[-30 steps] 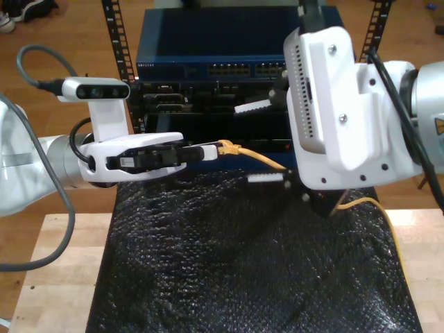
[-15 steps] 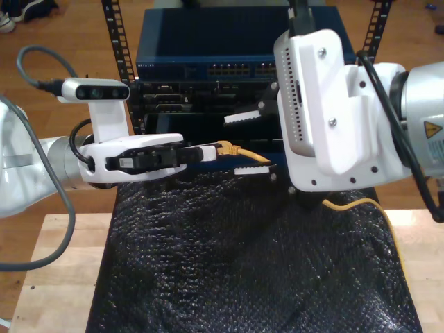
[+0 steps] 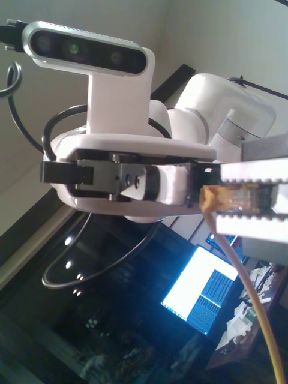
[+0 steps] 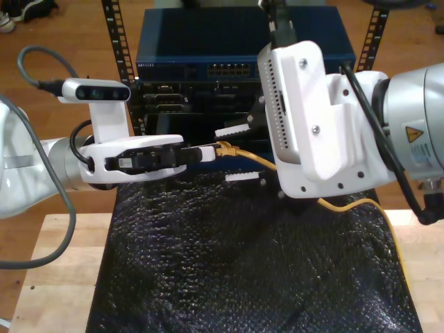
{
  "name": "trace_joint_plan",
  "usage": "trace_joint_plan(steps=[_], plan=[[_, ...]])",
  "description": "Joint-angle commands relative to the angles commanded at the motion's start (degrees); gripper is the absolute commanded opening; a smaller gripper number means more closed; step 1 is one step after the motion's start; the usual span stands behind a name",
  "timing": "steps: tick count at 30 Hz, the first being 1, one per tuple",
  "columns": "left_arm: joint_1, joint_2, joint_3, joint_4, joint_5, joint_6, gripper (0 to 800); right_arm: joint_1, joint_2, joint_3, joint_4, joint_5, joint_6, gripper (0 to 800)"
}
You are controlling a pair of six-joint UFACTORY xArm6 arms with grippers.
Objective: Grab the cable and plug it in
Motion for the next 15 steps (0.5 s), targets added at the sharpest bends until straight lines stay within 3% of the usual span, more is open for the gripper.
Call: trace_joint_plan(steps=[15], plan=[[-0.09, 0.00, 0.09, 0.00, 0.97, 0.00, 5, 0.00, 0.26, 0.00, 0.09, -0.53, 0.09, 326]])
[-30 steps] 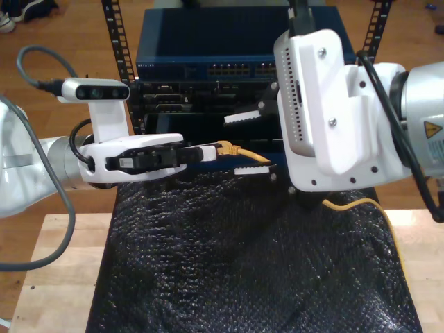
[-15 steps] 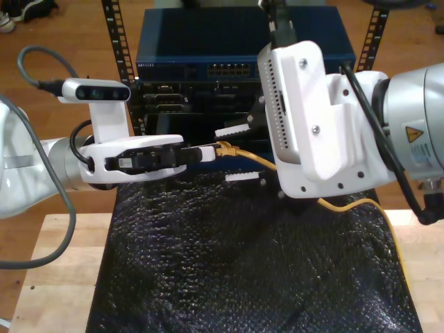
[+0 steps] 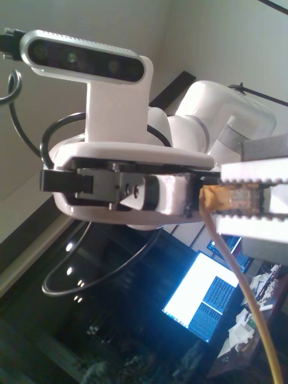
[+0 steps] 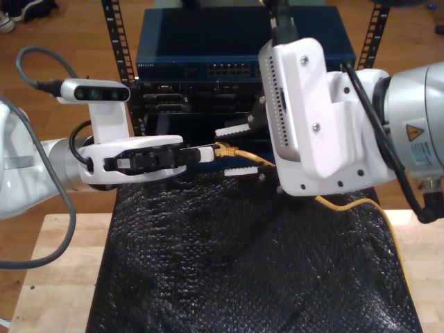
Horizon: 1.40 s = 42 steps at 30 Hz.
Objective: Grab the cable and plug it in
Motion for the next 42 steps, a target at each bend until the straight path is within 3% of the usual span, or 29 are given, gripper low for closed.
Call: trace_joint_plan(steps=[17, 38, 40, 42], plan=[[-0.09, 0.00, 0.00, 0.00, 0.00, 0.00, 5, -0.09, -0.18, 0.00, 0.53, -0.09, 0.00, 264], [-0.09, 0.09, -0.18, 0.00, 0.00, 0.00, 6, -0.09, -0.62, 0.62, 2.29, -1.93, 0.09, 51], [-0.09, 0.09, -0.18, 0.00, 0.00, 0.00, 30, -0.09, -0.70, 0.79, 2.29, -1.93, 0.09, 38], [-0.09, 0.09, -0.09, -0.09, 0.09, 0.00, 167, -0.09, -0.88, 0.97, 2.37, -1.93, 0.09, 27]])
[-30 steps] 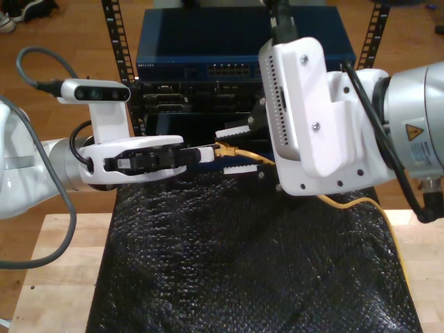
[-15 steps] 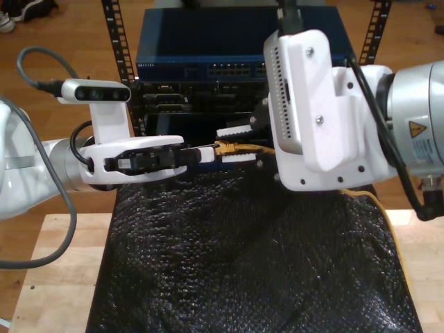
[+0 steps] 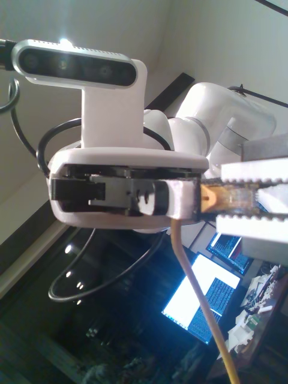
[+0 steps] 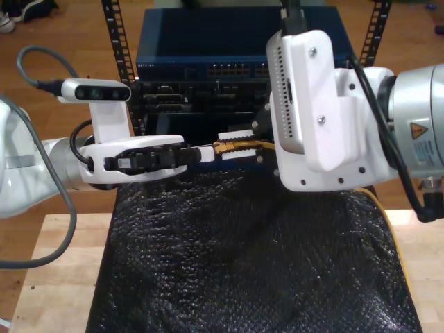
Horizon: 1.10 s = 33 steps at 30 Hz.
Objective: Grab the cable and plug it in
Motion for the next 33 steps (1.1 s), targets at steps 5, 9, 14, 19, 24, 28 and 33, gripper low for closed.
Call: trace_joint_plan(steps=[5, 9, 14, 19, 24, 28, 33], plan=[[0.09, 0.62, 0.18, -1.23, 0.62, 0.18, 526, 0.00, -0.09, 0.09, 0.00, 0.00, 0.09, 4], [0.26, 0.88, 0.18, -3.96, 0.44, 0.26, 736, 0.09, 0.18, 0.00, 0.88, 0.00, 0.44, 2], [2.90, 0.97, -0.18, -5.27, -0.79, 0.26, 793, -0.53, 2.29, -1.14, 3.08, -0.09, 4.31, 3], [7.03, 0.79, -1.23, -5.27, -7.56, 0.18, 795, -3.96, 5.10, -2.64, 3.08, -0.44, 4.57, 3], [11.60, 0.70, -3.69, -4.84, -10.99, 0.35, 797, -10.90, 5.36, -2.20, 3.16, -3.60, 4.66, 3], [15.03, 0.62, -7.82, -2.55, -11.52, 0.35, 797, -12.31, 7.56, -1.49, 2.90, -7.03, 4.66, 3], [18.73, 0.26, -13.19, 5.01, -14.95, 0.35, 797, -13.54, 9.67, -0.88, 2.29, -11.87, 4.57, 2]])
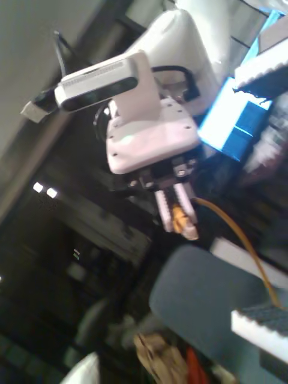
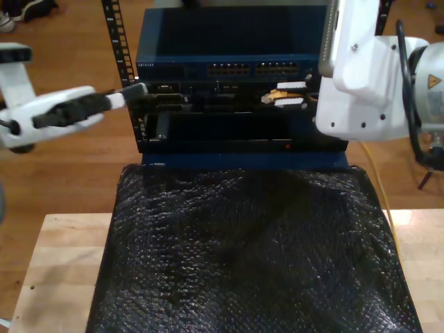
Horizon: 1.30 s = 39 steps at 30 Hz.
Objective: Grab the cable and plug it in
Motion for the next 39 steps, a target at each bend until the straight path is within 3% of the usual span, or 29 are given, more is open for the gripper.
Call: trace_joint_plan(steps=[10, 16, 23, 30, 34, 39], plan=[[4.57, -1.93, -7.74, 18.64, -2.73, 4.31, 798, -4.13, 1.67, 2.64, -6.68, -10.02, 0.00, 1], [6.15, -3.78, -8.18, 31.56, -6.95, 11.69, 798, -4.13, 2.99, 6.24, -10.90, -18.46, 0.00, 1], [6.33, -6.77, -7.82, 44.57, -8.18, 18.81, 798, -4.04, 4.92, 11.25, -15.03, -30.51, 0.00, 1], [8.00, -9.76, -2.20, 52.57, -10.46, 27.43, 798, -4.04, 6.07, 15.21, -17.76, -38.95, -0.09, 1], [8.09, -14.24, 3.16, 60.92, -14.68, 33.23, 798, -3.96, 6.51, 16.35, -18.02, -41.14, -0.09, 1], [8.53, -19.52, 9.41, 66.29, -15.30, 42.90, 798, -3.96, 7.47, 16.70, -17.93, -41.23, -0.09, 1]])
